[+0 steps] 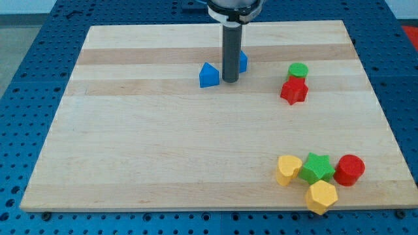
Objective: Slide the blue triangle towards center
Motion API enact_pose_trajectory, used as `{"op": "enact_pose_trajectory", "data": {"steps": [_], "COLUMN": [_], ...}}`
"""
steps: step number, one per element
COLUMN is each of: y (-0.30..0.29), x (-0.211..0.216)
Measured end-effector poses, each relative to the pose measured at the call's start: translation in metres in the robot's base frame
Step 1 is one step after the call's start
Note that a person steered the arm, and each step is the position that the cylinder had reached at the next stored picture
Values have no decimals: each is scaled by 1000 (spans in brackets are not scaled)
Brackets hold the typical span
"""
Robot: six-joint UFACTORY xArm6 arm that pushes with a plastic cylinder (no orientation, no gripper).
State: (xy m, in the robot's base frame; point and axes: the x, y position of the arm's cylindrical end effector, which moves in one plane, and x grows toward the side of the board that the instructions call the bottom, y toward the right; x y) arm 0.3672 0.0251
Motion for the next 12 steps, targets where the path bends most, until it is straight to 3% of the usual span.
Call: {"op": "enact_pose_trajectory", "data": {"steps": [3,7,8,12], "y": [-41,-130,-138,-65], "x": [-4,-66,-57,19]}}
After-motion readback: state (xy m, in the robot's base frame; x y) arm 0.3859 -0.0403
